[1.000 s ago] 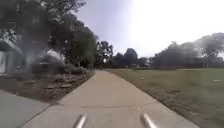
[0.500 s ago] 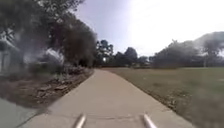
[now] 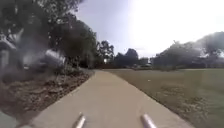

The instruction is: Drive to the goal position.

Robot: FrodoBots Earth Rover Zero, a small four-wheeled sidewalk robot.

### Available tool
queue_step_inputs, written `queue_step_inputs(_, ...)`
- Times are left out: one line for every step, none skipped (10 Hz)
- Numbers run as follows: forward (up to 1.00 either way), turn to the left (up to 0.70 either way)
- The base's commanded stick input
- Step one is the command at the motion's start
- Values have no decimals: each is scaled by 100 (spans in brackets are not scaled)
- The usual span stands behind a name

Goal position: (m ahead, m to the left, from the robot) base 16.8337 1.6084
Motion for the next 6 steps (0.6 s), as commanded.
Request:
queue_step_inputs(70,0)
queue_step_inputs(70,0)
queue_step_inputs(70,0)
queue_step_inputs(70,0)
queue_step_inputs(70,0)
queue_step_inputs(70,0)
